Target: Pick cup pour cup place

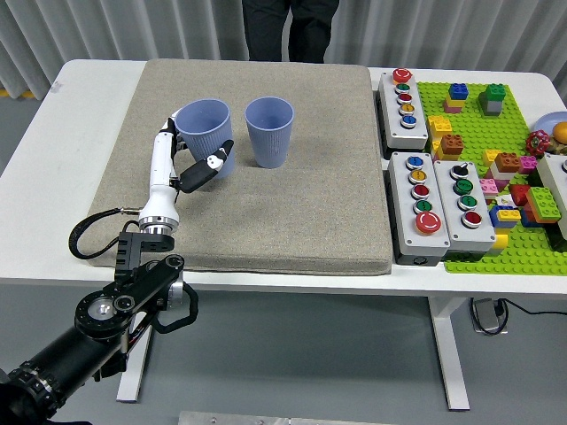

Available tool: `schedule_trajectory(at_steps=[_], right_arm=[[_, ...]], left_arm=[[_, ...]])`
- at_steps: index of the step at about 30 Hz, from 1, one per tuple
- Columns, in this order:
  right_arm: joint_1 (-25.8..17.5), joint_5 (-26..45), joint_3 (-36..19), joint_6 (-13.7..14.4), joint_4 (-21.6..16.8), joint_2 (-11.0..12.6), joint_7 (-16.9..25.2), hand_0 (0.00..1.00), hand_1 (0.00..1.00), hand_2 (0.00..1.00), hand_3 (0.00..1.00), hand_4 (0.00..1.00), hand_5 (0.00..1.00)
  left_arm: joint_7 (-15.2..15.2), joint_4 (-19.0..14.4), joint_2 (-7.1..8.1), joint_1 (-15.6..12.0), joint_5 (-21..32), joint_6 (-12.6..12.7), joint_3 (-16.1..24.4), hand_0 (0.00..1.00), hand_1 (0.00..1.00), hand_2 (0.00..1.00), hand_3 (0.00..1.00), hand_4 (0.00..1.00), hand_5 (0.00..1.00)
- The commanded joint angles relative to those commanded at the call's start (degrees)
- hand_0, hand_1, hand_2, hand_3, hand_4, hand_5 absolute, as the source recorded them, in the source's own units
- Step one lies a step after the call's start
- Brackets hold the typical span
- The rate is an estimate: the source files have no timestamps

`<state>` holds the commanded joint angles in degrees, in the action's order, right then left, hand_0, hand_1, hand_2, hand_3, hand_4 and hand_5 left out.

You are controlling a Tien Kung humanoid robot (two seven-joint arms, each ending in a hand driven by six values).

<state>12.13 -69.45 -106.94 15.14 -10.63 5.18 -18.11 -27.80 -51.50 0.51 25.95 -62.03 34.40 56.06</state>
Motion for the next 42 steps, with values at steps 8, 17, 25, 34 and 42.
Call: schedule_trajectory(at_steps=[8,17,25,34,42], right_arm=[[0.5,-0.2,-0.1,0.0,0.0,0.0,-0.1,0.676,0.623,0.581,0.573,0.002,0.189],[0.7,-0.2,-0.1,0.0,0.0,0.1,0.0,0.677,0.623,0.581,0.573,0.002,0.191],[0.6,-0.3,-0.2,0.0,0.0,0.0,-0.1,0.677,0.624,0.581,0.573,0.002,0.194],[0.7,-0.3,-0.2,0.1,0.0,0.0,-0.1,0.677,0.624,0.581,0.573,0.002,0.194],[0.5,-0.5,-0.2,0.1,0.0,0.0,-0.1,0.677,0.623,0.581,0.572,0.002,0.195]], left_arm=[[-3.6,1.8,-0.29,0.3,3.7,2.4,-1.6,0.550,0.536,0.596,0.520,0.718,0.119],[-4.3,4.0,-0.51,0.2,3.0,2.6,-4.4,0.560,0.558,0.598,0.522,0.722,0.131],[-5.1,5.4,-0.51,0.3,4.4,2.6,-5.8,0.562,0.565,0.603,0.528,0.733,0.146],[-6.4,6.7,-0.51,0.5,6.5,2.6,-8.3,0.573,0.573,0.625,0.530,0.748,0.191],[-6.7,7.2,-0.51,0.1,6.4,2.6,-9.4,0.579,0.585,0.651,0.540,0.746,0.195]])
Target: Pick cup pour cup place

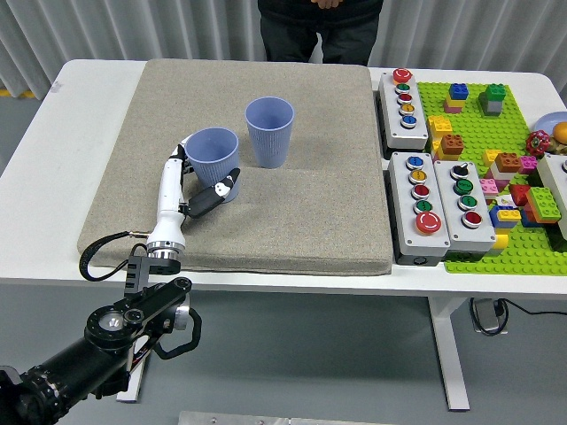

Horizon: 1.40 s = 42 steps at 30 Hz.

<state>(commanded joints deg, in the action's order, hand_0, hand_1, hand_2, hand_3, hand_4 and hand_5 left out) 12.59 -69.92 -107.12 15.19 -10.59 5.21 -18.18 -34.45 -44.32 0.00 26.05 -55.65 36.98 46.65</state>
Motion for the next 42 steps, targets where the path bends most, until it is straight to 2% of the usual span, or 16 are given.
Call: schedule_trajectory(at_steps=[3,4,8,9,14,15,21,22,27,28,42], right_arm=[[-0.1,-0.1,-0.1,0.0,0.0,0.0,0.0,0.677,0.623,0.581,0.572,0.002,0.195],[-0.2,-0.1,-0.1,0.0,0.0,0.0,-0.1,0.677,0.624,0.580,0.572,0.002,0.194],[-0.3,-0.5,-0.1,0.0,0.0,0.0,-0.1,0.677,0.624,0.580,0.572,0.002,0.194],[-0.3,-0.4,-0.1,0.0,0.0,0.0,-0.1,0.677,0.624,0.580,0.572,0.002,0.194],[-0.3,-0.3,-0.1,0.0,0.0,0.0,-0.1,0.677,0.624,0.580,0.572,0.002,0.194],[-0.3,-0.4,-0.1,0.0,0.0,0.0,-0.1,0.677,0.624,0.581,0.572,0.002,0.193],[-0.3,-0.4,-0.1,0.0,0.0,0.0,-0.1,0.677,0.624,0.581,0.572,0.002,0.193],[-0.3,-0.4,-0.1,0.0,0.0,0.0,-0.1,0.677,0.624,0.580,0.572,0.002,0.192],[-0.3,-0.3,0.0,0.1,0.0,0.0,-0.1,0.677,0.624,0.580,0.572,0.002,0.192],[-0.3,-0.2,0.0,0.1,0.0,0.0,-0.1,0.677,0.623,0.580,0.572,0.002,0.191],[0.0,0.3,0.4,0.4,0.0,0.0,0.0,0.677,0.623,0.579,0.571,0.002,0.186]], left_arm=[[0.1,-0.2,0.00,-0.2,-0.6,0.0,0.1,0.579,0.585,0.651,0.540,0.746,0.195],[0.1,-0.3,0.00,-0.3,-0.8,0.0,0.2,0.596,0.622,0.672,0.598,0.781,0.229],[0.2,-0.5,0.00,-0.5,-1.5,0.0,0.5,0.596,0.622,0.672,0.598,0.781,0.229],[0.2,-0.6,0.00,-0.6,-1.8,0.0,0.6,0.624,0.651,0.738,0.680,0.833,0.295],[0.5,-1.1,0.00,-0.9,-2.9,0.0,1.0,0.624,0.651,0.738,0.680,0.833,0.295],[0.5,-1.3,0.00,-0.9,-3.2,0.0,1.2,0.664,0.696,0.784,0.715,0.869,0.335],[1.1,-2.1,0.00,-1.2,-4.7,0.0,1.6,0.664,0.696,0.784,0.715,0.869,0.335],[1.2,-2.2,0.00,-1.2,-4.9,0.0,1.7,0.681,0.713,0.804,0.790,0.910,0.366],[1.7,-2.2,0.00,-1.3,-5.9,0.0,1.9,0.681,0.713,0.804,0.790,0.910,0.366],[1.8,-2.2,0.00,-1.3,-6.1,0.0,1.9,0.706,0.756,0.879,0.852,0.942,0.398],[2.4,-2.9,0.07,-1.9,-7.7,0.0,2.1,0.722,0.766,0.904,0.871,0.956,0.405]])
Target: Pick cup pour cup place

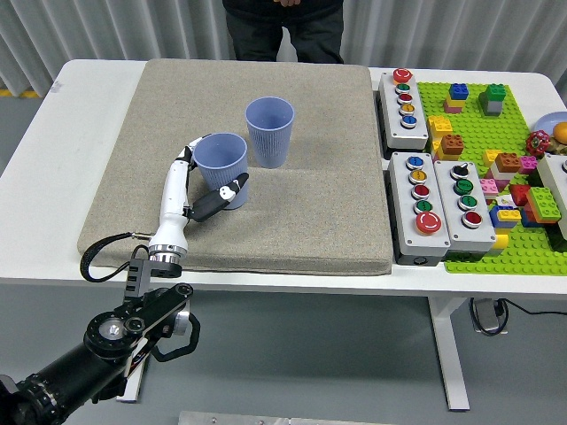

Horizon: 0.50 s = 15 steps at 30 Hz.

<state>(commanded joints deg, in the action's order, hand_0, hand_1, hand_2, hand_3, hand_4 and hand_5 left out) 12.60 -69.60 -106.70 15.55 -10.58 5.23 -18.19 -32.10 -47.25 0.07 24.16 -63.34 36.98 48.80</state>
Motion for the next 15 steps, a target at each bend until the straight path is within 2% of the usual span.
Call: schedule_trajectory(at_steps=[9,10,15], right_arm=[[0.0,-0.1,-0.1,0.1,0.0,0.0,0.1,0.677,0.623,0.580,0.571,0.002,0.185],[0.1,0.0,-0.1,0.1,0.0,0.1,0.1,0.677,0.623,0.580,0.571,0.002,0.185],[0.1,-0.1,-0.2,0.1,0.0,0.1,0.1,0.677,0.623,0.580,0.571,0.002,0.185]], left_arm=[[-0.1,-1.9,0.55,-1.5,-0.8,0.0,0.5,0.731,0.775,0.922,0.867,0.958,0.406],[-0.1,-2.1,0.64,-1.7,-1.1,0.0,0.6,0.760,0.823,0.970,0.868,0.968,0.417],[0.7,-2.5,0.83,-2.1,-2.0,0.0,0.9,0.760,0.823,0.970,0.868,0.968,0.417]])
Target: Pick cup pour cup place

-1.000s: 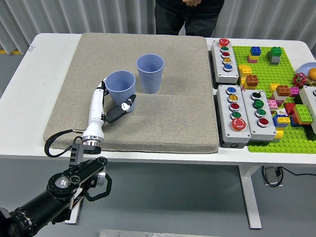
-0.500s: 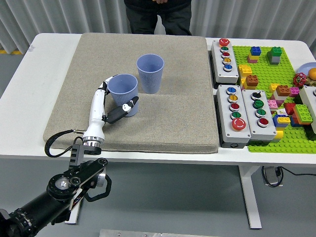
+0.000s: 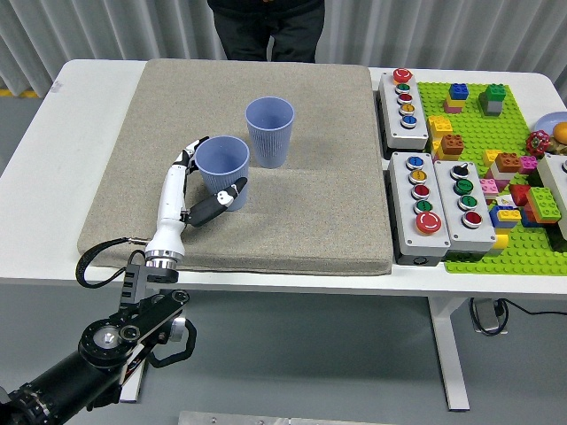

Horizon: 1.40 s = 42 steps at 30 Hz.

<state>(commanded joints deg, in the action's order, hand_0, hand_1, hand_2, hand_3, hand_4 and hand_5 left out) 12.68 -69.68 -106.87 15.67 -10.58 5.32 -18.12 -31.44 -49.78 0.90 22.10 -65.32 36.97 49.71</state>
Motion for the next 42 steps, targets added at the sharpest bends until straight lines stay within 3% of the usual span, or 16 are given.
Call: schedule_trajectory(at_steps=[1,22,33,36,42], right_arm=[[0.0,0.0,0.0,0.0,0.0,0.0,0.0,0.677,0.622,0.580,0.571,0.002,0.185],[-0.8,-0.9,-0.9,0.1,-0.1,0.2,-0.3,0.676,0.622,0.578,0.569,0.002,0.184],[-0.6,-0.9,-1.2,0.0,-0.1,0.2,-0.2,0.677,0.622,0.577,0.568,0.002,0.183],[-0.5,-1.0,-1.3,0.0,-0.1,0.2,-0.2,0.677,0.622,0.577,0.568,0.002,0.183],[-0.4,-1.0,-1.5,-0.1,-0.1,0.2,-0.2,0.676,0.622,0.577,0.568,0.002,0.185]], left_arm=[[0.2,-0.1,0.05,-0.1,-0.2,-0.2,0.1,0.801,0.843,0.993,0.979,0.969,0.421],[3.4,-6.4,2.05,-4.4,-5.1,-2.9,1.7,0.855,0.892,0.998,0.998,0.998,0.504],[3.6,-11.1,4.33,-7.1,-6.1,-3.1,3.5,0.875,0.904,0.998,0.998,0.998,0.514],[4.3,-13.5,5.99,-8.1,-6.5,-3.7,4.0,0.875,0.904,0.998,0.998,0.998,0.514],[5.3,-18.1,7.45,-9.7,-7.1,-3.4,5.3,0.880,0.910,0.998,0.998,0.998,0.545]])
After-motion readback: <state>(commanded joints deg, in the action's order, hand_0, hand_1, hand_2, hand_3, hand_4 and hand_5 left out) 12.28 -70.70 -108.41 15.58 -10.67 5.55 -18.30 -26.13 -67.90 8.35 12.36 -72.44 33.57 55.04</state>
